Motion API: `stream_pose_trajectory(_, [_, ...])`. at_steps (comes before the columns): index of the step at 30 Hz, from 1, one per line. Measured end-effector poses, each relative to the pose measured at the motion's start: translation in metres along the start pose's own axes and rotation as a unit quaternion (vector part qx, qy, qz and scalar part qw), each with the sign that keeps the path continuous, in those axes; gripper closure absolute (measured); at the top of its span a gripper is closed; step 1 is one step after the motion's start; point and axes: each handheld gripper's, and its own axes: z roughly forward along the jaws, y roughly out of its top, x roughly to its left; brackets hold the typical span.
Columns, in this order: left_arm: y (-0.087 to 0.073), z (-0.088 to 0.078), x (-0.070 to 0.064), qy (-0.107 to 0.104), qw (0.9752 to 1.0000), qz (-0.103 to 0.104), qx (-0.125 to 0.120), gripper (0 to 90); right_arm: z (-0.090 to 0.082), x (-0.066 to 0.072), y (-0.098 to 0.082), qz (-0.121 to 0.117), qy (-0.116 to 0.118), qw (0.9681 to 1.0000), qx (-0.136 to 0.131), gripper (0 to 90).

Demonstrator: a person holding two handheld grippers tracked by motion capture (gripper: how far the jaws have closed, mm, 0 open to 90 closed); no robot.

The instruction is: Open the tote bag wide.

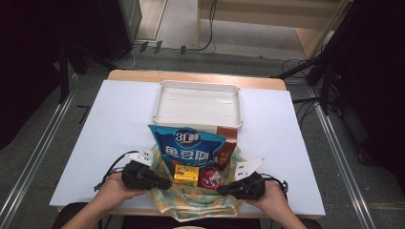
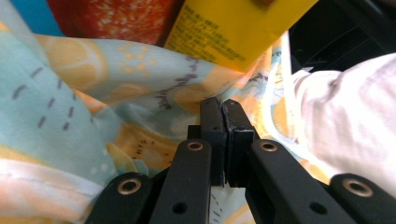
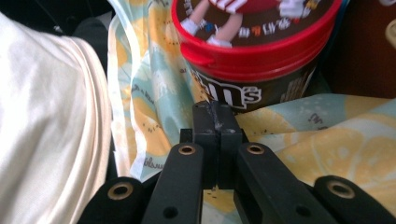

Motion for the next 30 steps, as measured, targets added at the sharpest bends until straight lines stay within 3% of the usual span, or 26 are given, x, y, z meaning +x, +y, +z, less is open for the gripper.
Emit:
stream_pose_trajectory(5, [-0.001,0.007,0.009,-0.003,0.9997,-0.011,0.022,89.2,0.006,-0.005,-0.003,-0.001,0.006,0.9999,0.015,90.0])
stream_pose_trajectory(9, [-0.004,0.011,0.013,0.008,0.999,-0.017,0.041,88.3,0.009,-0.009,-0.004,0.018,0.009,0.9994,0.027,90.0])
stream_pose_trajectory(12, [-0.004,0.01,0.017,-0.003,0.9986,-0.034,0.04,88.0,0.005,-0.008,-0.004,0.027,0.007,0.9993,0.024,89.3])
stream_pose_trajectory(17, [-0.001,0.001,0.011,-0.004,0.9993,-0.033,0.02,82.5,-0.005,-0.006,-0.004,0.03,0.011,0.9995,0.008,83.3])
stream_pose_trajectory(19, [0.001,-0.004,0.008,0.005,0.9992,-0.039,0.01,77.6,-0.011,-0.005,-0.003,0.033,0.011,0.9994,0.005,81.4])
stream_pose_trajectory(25, [0.008,-0.03,-0.001,0.029,0.9993,-0.02,-0.014,70.8,-0.032,-0.001,-0.001,0.035,0.001,0.9992,-0.017,71.2])
stream_pose_trajectory(27, [0.013,-0.04,-0.005,0.053,0.9984,-0.015,-0.009,68.8,-0.038,0.001,0.001,0.032,-0.007,0.999,-0.029,70.4])
stream_pose_trajectory(30, [0.02,-0.056,-0.008,0.057,0.9976,-0.012,-0.036,68.6,-0.048,0.004,0.005,0.031,-0.016,0.9986,-0.04,70.2])
